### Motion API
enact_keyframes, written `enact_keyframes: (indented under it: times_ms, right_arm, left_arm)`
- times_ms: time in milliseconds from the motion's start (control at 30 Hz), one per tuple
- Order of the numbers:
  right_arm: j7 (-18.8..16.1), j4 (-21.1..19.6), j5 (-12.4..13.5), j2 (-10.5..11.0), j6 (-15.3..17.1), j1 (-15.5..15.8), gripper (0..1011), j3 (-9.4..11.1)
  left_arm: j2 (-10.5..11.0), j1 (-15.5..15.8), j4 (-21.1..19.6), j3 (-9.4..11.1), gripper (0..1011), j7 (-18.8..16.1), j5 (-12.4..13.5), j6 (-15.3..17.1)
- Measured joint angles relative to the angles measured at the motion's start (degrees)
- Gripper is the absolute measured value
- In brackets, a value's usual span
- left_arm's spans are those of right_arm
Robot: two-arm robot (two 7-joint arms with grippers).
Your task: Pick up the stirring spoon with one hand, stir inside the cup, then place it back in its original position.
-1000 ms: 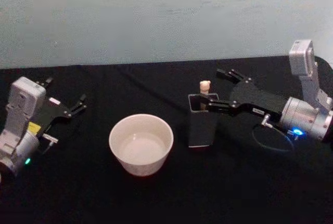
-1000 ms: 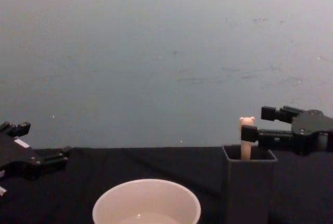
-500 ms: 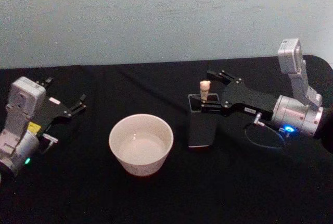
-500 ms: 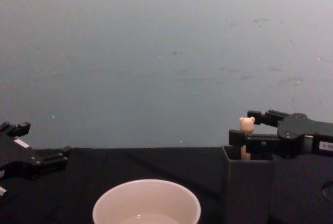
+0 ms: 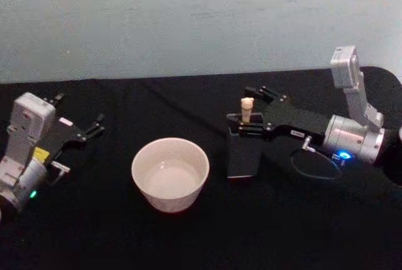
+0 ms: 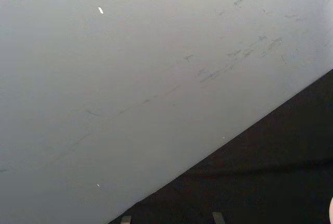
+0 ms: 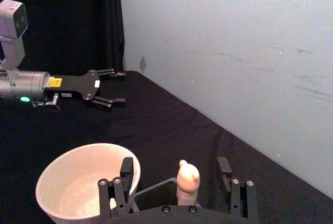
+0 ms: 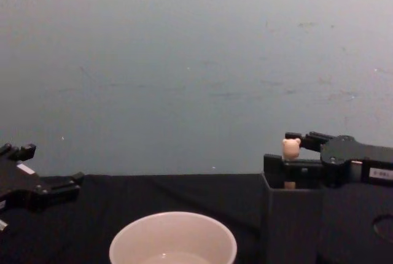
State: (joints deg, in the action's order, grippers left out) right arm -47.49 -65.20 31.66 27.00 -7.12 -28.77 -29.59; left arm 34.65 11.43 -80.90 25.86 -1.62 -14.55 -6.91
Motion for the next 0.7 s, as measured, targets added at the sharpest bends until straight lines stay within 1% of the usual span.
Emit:
enact_keyframes:
  times_ms: [267,400,700]
  right_arm:
    - [0.2,0.6,-0.5,-0.6,-0.1,-0.6,1002,-0.8]
    - [0.8,0.6,-0.9,-0.6,-0.1,-0.6,1002,-0.9]
    - [0.7,0.5,-0.8,-0.6,0.0,-0.6,1002,-0.8]
  left_arm:
    - [0.0,0.0,0.0,0.0,1001,0.0,0.0,0.0]
    - [0.0,0.0,0.0,0.0,1001,0.0,0.0,0.0]
    - [0.0,0.0,0.0,0.0,1001,0.0,0.0,0.0]
